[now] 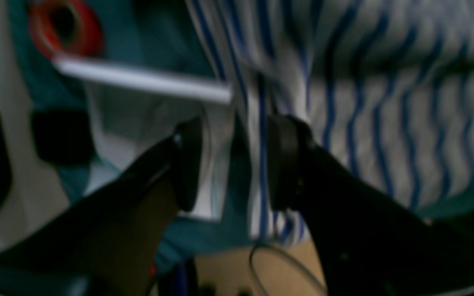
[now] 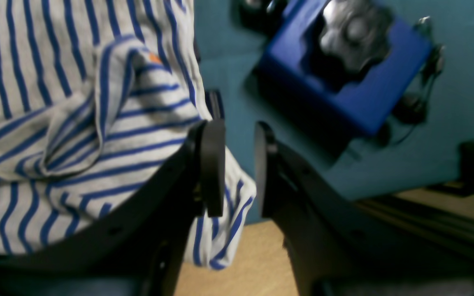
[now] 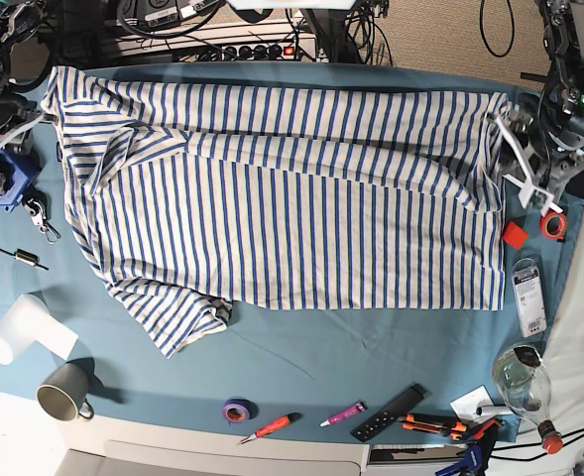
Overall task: Fold the T-shirt properly
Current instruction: 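Open both grippers and release the shirt edge, then move the right gripper to the shirt's sleeve and grasp it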
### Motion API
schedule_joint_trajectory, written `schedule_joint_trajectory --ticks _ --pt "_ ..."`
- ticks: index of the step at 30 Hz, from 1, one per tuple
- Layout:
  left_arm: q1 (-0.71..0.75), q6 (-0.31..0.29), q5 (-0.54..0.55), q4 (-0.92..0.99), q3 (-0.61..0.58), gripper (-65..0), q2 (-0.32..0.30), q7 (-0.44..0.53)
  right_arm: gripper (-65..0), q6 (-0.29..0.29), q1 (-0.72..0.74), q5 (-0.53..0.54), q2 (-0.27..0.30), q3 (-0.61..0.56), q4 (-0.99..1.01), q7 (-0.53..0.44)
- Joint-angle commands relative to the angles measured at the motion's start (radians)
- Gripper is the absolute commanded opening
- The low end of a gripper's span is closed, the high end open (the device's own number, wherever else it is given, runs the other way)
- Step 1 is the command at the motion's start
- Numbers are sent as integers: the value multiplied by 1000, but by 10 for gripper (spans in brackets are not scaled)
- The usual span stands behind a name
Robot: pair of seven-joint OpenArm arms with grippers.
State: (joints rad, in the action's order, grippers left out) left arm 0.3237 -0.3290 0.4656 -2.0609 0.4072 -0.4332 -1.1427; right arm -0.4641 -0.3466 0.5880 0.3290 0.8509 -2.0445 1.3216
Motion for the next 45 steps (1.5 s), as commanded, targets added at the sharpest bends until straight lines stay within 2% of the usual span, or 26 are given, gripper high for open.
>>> schedule_joint_trajectory --ticks 1,4,6,9,14,21,24,26,30,32,34,40,43,45 --pt "-3 19 2 -19 8 -385 -18 44 -519 7 0 2 20 9 -18 -39" --pt "-11 24 2 -18 8 -385 -15 180 -519 20 4 2 19 8 -18 -142" --pt "-21 13 -2 -18 8 -385 -15 254 -519 19 29 2 17 8 -17 -174" --pt "-51 -13 -2 -18 8 -385 -15 262 -519 19 95 -2 14 8 -17 -171" --pt "-102 -13 4 -2 8 -385 -16 304 -519 19 140 -3 14 6 -15 -175" --pt "-195 -13 28 114 7 -378 -16 299 -519 19 140 -14 14 -10 2 -187" --pt "-242 -13 27 176 -7 -300 -16 289 -519 14 140 -14 14 -21 18 -188" --pt "-275 -13 27 224 -44 -248 -16 285 -519 8 140 -14 14 -32 32 -188" --pt "-348 -2 -31 305 -168 -242 -16 286 -519 8 148 -63 14 -71 72 -211" --pt "-381 39 -75 321 -222 -242 -16 284 -519 8 167 -92 15 -95 98 -237" --pt "-408 71 -98 321 -257 -242 -16 260 -519 8 204 -113 15 -123 131 -248" --pt "-455 75 -100 321 -265 -242 -16 169 -519 8 402 -208 15 -246 315 -257" --pt "-457 79 -99 319 -265 -242 -16 162 -519 8 507 -262 16 -324 417 -257" --pt "-457 108 -98 312 -265 -242 -16 162 -519 2 573 -309 18 -388 478 -257"
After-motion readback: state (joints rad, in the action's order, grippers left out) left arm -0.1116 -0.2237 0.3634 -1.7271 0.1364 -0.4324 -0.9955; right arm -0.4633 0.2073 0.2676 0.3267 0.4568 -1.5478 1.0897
